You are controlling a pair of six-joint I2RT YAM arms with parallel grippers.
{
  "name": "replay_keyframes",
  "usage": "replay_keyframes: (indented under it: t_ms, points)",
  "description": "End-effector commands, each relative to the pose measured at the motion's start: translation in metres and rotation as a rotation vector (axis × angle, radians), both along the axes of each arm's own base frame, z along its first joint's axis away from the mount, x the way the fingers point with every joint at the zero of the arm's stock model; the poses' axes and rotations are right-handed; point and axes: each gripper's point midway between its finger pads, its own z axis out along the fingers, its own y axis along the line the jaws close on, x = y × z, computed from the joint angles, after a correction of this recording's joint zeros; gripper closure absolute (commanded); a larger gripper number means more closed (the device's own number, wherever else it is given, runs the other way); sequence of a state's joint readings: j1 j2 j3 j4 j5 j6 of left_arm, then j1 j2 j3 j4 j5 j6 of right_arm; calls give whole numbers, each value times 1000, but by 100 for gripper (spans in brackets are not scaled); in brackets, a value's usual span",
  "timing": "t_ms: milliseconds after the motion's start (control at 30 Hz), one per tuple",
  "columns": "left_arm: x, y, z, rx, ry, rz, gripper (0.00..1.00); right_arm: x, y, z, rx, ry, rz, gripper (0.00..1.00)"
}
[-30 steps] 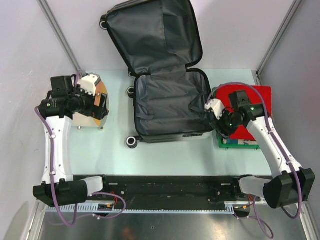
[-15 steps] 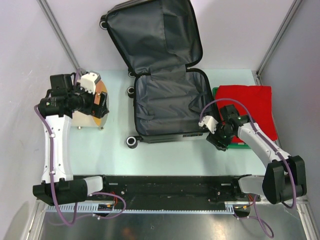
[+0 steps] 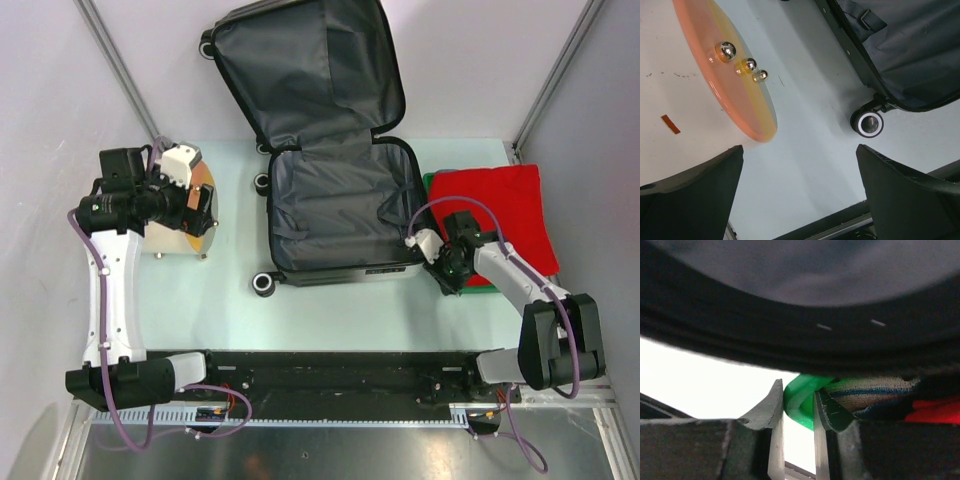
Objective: Open, take out, and arrange the luggage
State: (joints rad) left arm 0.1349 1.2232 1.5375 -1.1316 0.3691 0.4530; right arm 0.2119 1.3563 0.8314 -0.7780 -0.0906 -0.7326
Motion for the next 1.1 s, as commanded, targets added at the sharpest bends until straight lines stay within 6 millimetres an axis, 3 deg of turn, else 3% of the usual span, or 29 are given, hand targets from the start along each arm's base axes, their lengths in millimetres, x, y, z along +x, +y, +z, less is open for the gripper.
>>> replay_keyframes:
  t_ms: [0,33,367,633,1067]
  points:
    - [2,-1,16,15,-51,-15,0,42,-45,3,-128,-148,-109,90]
    - [2,-2,17,13,-53,-15,0,45,-50,4,-116,-158,-138,100]
    - [8,-1,17,8,-42,-7,0,76,-88,7,-61,-218,-362,100]
    - [9,0,18,3,-43,0,0,110,-120,16,-63,-283,-395,100]
    - [16,-4,17,-24,-29,0,0,110,-173,22,-139,-298,-323,100]
